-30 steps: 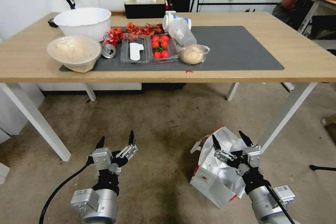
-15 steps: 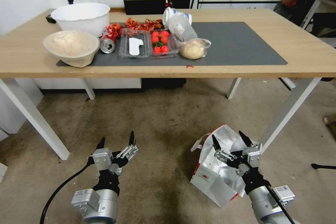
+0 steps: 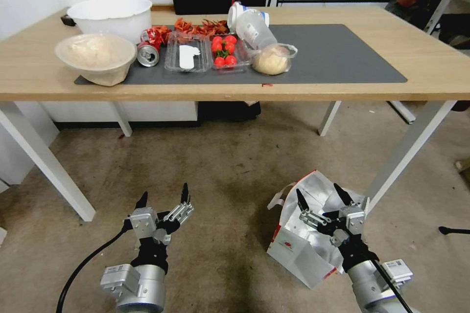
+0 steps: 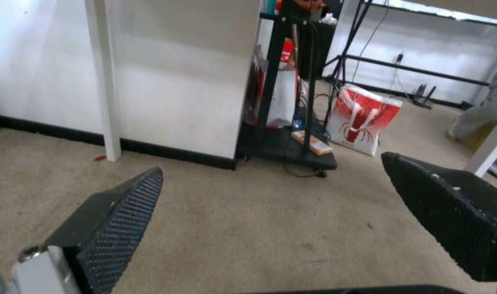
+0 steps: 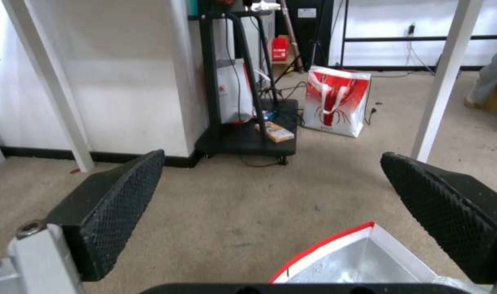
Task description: Pick up the food delivery bag from the floor and place it on the table.
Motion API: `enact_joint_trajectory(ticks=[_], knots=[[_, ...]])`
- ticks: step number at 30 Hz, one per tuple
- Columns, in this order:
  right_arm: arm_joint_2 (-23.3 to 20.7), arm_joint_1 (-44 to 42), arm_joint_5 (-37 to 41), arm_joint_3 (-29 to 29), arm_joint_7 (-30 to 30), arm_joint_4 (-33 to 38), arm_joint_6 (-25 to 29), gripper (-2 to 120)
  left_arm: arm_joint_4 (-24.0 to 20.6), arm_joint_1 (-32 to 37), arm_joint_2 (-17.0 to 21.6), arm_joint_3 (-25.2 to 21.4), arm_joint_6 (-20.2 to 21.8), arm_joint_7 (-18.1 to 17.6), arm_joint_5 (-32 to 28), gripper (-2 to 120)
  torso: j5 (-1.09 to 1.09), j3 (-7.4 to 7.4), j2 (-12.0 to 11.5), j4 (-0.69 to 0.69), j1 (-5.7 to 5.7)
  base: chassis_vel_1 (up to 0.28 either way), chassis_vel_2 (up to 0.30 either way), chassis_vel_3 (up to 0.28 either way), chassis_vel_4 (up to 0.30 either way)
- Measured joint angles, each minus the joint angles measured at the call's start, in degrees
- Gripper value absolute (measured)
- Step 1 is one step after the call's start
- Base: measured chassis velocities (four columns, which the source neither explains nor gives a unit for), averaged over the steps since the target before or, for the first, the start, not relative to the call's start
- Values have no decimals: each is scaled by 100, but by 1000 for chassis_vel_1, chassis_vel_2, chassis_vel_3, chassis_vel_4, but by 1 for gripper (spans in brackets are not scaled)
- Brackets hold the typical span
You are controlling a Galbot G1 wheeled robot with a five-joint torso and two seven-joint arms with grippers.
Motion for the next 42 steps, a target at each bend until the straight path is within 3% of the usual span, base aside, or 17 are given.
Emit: enact_joint_trajectory(ticks=[21, 42], knots=[[12, 18, 0, -8, -5, -30, 1, 100, 19, -21, 3, -13, -3, 3, 1, 100, 0, -304, -382, 0, -78, 0, 0, 0, 0], [17, 23, 3, -3, -7, -32, 8, 100, 34, -40, 34, -11, -4, 15, 17, 100, 1, -786, -930, 0, -145, 0, 0, 0, 0]])
